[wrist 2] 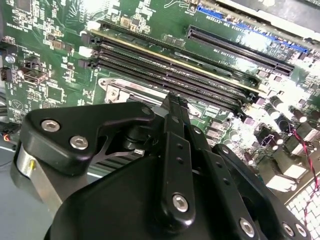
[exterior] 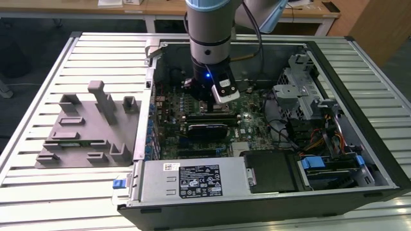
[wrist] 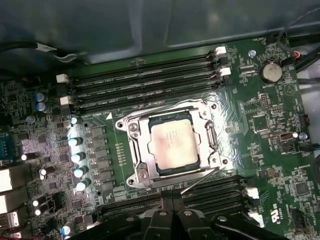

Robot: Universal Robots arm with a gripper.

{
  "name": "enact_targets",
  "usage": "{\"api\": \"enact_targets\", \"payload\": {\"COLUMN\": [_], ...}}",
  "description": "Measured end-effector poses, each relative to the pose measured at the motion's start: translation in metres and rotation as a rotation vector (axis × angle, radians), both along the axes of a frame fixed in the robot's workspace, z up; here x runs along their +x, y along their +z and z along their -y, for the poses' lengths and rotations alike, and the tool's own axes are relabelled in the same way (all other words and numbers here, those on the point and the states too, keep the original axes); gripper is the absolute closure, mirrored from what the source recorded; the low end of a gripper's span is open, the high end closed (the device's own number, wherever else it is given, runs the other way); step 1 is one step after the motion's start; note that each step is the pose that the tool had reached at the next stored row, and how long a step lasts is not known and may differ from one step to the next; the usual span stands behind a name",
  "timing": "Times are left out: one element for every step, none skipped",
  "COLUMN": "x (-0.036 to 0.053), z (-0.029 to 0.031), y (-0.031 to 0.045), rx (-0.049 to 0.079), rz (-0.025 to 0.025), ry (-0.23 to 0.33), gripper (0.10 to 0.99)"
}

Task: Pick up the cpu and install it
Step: 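Install the second cpu locking lever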

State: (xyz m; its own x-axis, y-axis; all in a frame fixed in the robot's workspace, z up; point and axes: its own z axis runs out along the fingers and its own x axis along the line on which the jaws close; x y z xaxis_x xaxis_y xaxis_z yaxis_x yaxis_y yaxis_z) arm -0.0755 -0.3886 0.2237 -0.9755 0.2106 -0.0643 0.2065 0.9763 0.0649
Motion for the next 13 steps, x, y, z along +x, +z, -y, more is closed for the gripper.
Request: {"api": "enact_targets", "payload": {"x": [-0.0003, -0.0005, -0.0006, -0.0006, -0.0006, -0.0007, -0.0006, -0.0007, -0.0008, -0.001, -0.0012, -0.0016, -0.0021], "z": [0.0006, 0.0014, 0.0023, 0.0027, 0.0027, 0.0027, 0.0027, 0.0028, 0.0034, 0.0044, 0.0053, 0.0063, 0.0071], "y": [-0.0005, -0.001, -0.0013, -0.0014, -0.0013, -0.0014, -0.0013, -0.0013, -0.0016, -0.0019, -0.0024, -0.0031, -0.0037], "rx": [0.005, 0.008, 0.009, 0.009, 0.009, 0.009, 0.009, 0.009, 0.009, 0.01, 0.013, 0.018, 0.022], "rz": [0.0, 0.0, 0.0001, 0.0001, 0.0001, 0.0, 0.0, 0.0, 0.0001, 0.0, -0.0001, 0.0, 0.0001], "ry": [0.002, 0.003, 0.006, 0.008, 0.011, 0.011, 0.011, 0.011, 0.012, 0.012, 0.014, 0.015, 0.016], "gripper": [0.98, 0.98, 0.98, 0.98, 0.98, 0.98, 0.98, 0.98, 0.98, 0.98, 0.98, 0.98, 0.98]}}
